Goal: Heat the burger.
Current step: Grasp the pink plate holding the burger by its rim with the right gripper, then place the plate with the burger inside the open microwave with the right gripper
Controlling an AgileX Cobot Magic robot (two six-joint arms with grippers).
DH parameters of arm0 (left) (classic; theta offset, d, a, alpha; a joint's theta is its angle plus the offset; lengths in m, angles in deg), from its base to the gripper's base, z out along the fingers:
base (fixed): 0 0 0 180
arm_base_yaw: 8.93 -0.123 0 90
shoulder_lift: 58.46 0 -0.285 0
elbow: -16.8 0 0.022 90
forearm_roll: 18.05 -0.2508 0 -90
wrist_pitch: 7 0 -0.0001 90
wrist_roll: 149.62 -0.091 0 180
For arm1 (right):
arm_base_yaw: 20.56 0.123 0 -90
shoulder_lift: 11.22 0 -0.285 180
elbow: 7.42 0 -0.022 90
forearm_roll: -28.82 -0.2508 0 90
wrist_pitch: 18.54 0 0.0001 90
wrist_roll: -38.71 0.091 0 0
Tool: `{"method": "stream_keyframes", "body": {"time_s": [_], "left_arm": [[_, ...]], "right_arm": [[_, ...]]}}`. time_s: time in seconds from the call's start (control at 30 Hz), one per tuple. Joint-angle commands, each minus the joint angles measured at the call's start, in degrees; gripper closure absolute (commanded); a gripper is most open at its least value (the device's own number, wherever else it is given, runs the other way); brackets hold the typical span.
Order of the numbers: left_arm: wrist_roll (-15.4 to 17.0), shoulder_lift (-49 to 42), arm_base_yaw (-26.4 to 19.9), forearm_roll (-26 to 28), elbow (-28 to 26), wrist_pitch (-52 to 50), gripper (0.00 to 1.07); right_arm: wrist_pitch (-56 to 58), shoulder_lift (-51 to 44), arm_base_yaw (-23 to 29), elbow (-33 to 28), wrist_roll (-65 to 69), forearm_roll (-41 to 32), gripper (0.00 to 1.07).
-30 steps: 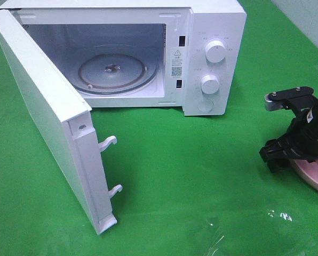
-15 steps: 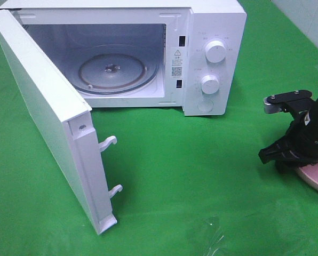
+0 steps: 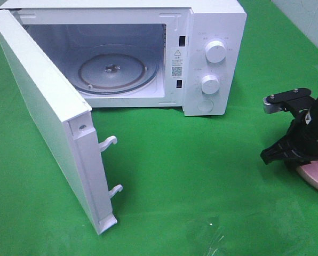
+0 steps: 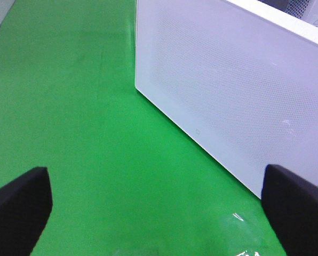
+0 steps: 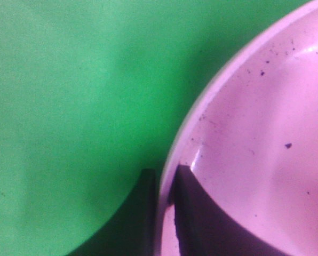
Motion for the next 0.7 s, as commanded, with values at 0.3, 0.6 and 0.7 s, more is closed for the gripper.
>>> {"method": "stream_keyframes", "body": {"time_s": [0.3, 0.6, 0.7], "left_arm": [[0.06, -0.11, 0.40, 0.17, 0.00, -0.40, 0.06], [0.06, -0.11, 0.40, 0.17, 0.00, -0.40, 0.06], [0.06, -0.11, 0.40, 0.17, 0.00, -0.40, 0.06]], "right_arm": [[7.05, 1.55, 2.75, -0.57, 3.38, 3.84, 1.07], [13.24, 1.55, 7.91, -0.57, 12.38, 12.78, 1.07], [15.18, 1.55, 9.68, -0.57, 15.47, 15.76, 1.07]]}}
